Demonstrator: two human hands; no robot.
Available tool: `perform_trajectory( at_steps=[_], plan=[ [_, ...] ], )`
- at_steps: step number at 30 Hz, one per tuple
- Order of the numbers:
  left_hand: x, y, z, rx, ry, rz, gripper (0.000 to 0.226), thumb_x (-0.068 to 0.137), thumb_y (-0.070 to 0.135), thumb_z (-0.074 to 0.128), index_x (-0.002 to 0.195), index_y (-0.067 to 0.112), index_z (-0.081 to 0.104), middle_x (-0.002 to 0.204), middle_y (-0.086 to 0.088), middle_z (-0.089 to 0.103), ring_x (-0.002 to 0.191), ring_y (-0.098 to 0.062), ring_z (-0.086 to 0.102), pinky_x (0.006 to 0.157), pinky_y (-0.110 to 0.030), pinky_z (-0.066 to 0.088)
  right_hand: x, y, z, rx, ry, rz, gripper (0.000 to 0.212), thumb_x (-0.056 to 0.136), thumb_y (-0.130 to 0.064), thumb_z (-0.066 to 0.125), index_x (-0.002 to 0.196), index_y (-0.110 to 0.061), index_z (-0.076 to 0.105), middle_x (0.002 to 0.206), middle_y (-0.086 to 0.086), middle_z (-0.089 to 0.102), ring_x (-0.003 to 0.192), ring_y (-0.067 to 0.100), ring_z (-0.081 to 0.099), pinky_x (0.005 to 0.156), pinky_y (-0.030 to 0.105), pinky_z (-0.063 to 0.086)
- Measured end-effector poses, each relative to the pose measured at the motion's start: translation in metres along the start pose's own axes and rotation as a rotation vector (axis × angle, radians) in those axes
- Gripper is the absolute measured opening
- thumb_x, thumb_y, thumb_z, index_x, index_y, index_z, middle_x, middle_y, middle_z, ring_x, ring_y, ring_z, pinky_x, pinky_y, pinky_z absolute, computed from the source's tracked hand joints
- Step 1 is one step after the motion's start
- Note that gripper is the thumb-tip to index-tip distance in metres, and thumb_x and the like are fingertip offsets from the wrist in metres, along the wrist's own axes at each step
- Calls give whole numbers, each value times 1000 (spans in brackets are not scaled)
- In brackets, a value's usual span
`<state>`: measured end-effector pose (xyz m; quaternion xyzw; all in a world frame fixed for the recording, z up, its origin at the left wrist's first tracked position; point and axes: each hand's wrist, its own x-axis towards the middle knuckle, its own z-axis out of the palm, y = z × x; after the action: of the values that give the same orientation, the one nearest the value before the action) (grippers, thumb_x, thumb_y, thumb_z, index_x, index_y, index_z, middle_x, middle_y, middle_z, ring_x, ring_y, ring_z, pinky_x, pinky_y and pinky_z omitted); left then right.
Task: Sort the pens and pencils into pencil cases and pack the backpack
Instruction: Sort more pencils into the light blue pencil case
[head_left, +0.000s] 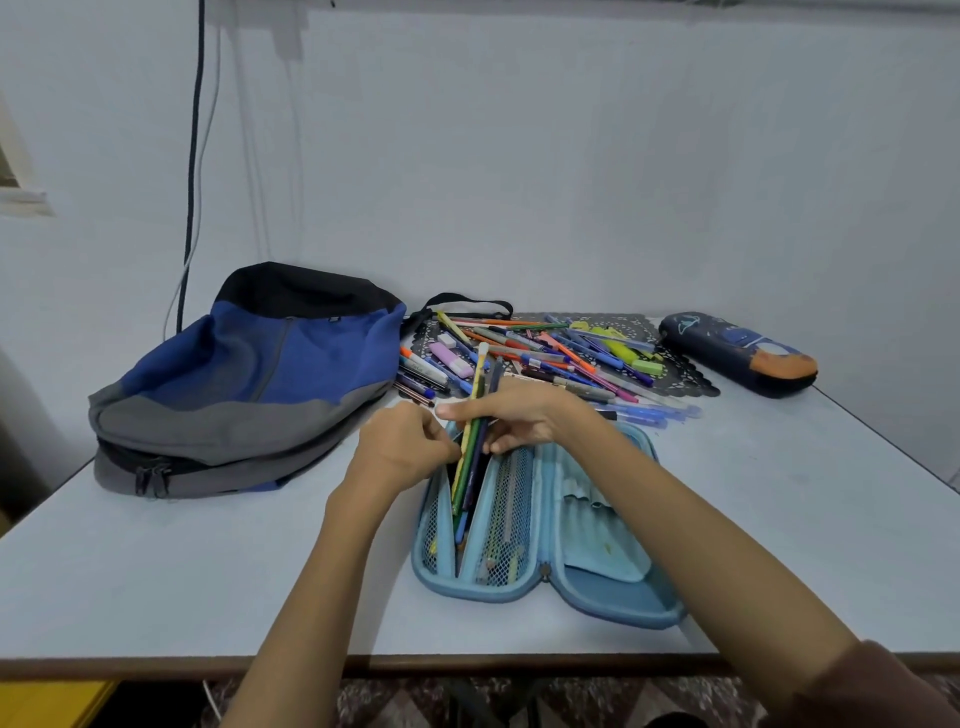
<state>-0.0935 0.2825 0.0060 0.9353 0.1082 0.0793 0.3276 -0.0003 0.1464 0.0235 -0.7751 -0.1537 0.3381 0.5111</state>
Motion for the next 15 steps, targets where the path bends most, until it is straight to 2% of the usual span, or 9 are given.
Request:
perform_trajectory(
  at_steps=[3,6,10,15],
  plan=[
    [-1,0,1,12,3,-13,9,74,25,71,74,16,71,76,-2,73,76,-20,69,79,-37,57,-7,-1,-6,22,-63,14,38,85,-41,69,97,-6,62,83,8,64,55,14,61,48,20,52],
    [-2,0,5,44,31,-27,12,73,32,71,72,21,68,80,-1,72,76,-19,68,77,-35,56,-10,-1,-16,64,-87,16,28,90,-29,67,104,-6,62,91,11,65,60,17,66,54,23,56],
    [-1,1,9,78,55,-35,17,73,38,71,70,23,64,78,0,70,77,-21,68,75,-34,55,-14,0,-23,102,-74,8,9,90,-5,64,96,2,61,78,13,71,58,20,69,57,25,59],
    [-1,2,9,105,51,-30,16,73,38,70,69,24,64,76,0,70,76,-21,67,75,-34,55,-14,1,-16,34,-65,10,8,85,0,68,87,3,62,75,14,70,59,19,70,58,22,59]
  ],
)
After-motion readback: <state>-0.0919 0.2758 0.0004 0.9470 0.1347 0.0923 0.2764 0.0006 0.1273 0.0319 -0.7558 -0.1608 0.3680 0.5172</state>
